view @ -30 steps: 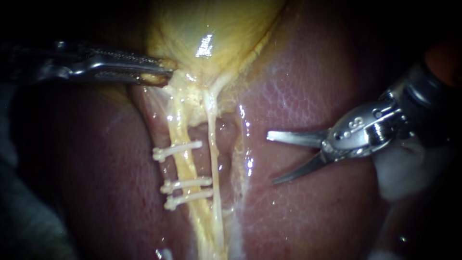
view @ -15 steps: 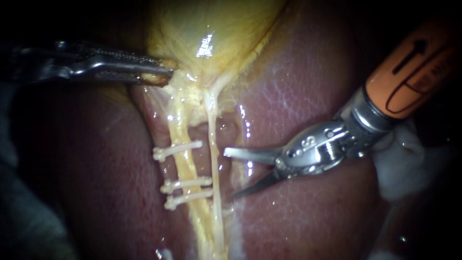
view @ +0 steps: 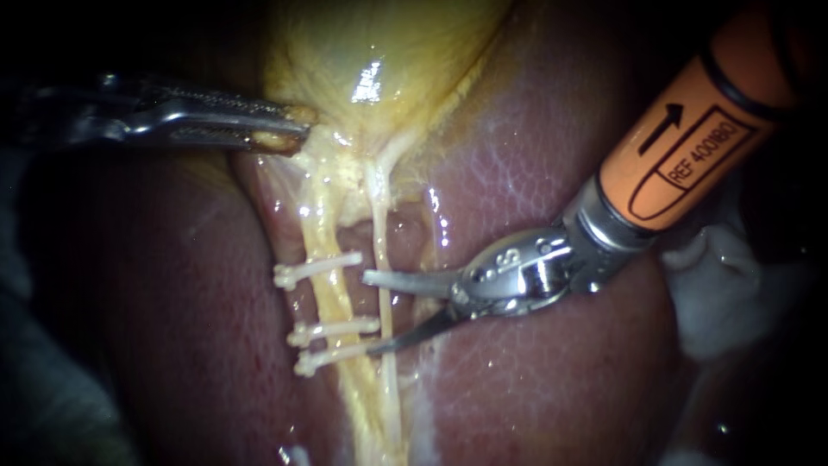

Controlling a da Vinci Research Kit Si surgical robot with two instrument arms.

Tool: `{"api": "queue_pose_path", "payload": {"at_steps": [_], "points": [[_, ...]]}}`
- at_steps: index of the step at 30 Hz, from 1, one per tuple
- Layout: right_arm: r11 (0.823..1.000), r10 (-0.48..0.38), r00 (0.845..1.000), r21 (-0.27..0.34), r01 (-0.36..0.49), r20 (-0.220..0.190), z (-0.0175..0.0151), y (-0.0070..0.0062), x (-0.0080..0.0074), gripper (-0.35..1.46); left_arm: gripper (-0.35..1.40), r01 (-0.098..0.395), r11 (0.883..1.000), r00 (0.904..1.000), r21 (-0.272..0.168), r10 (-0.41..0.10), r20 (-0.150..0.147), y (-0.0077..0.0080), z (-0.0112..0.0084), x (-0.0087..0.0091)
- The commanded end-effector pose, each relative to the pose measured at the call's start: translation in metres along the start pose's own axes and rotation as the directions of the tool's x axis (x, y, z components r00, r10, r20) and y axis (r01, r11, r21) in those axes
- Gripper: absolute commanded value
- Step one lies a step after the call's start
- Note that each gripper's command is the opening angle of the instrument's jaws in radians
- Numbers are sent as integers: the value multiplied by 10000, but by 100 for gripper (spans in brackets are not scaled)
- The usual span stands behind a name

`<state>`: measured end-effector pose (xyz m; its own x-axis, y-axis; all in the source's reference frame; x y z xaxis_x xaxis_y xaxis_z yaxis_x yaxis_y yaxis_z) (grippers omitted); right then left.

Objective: Go to the cutting position left tube

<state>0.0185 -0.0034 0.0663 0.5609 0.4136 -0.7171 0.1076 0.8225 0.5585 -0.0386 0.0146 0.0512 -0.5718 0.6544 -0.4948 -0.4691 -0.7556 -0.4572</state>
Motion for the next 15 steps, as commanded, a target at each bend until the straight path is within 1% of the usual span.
{"api": "queue_pose_path", "payload": {"at_steps": [1,4,6,8,12,15], "points": [[9999,78,9999,104,-77,-65,2,3,-3,142,-35,-5,10000,10000,-8,5,-4,0,0,0],[9991,275,9993,345,-266,-258,7,9,-6,140,-35,-5,10000,10000,-9,5,-4,0,0,0],[9980,404,9986,498,-387,-336,10,13,-5,140,-35,-5,10000,10000,-10,5,-4,0,0,0],[9969,515,9974,625,-483,-498,12,17,-4,140,-35,-6,10000,10000,-12,6,-4,0,-1,0],[9931,724,9931,983,-633,-924,17,22,-1,140,-35,-6,10000,10000,-16,6,-3,0,-1,0],[9894,802,9902,1297,-651,-1143,22,24,3,140,-35,-6,10000,10000,-16,6,-3,0,-1,0]]}}
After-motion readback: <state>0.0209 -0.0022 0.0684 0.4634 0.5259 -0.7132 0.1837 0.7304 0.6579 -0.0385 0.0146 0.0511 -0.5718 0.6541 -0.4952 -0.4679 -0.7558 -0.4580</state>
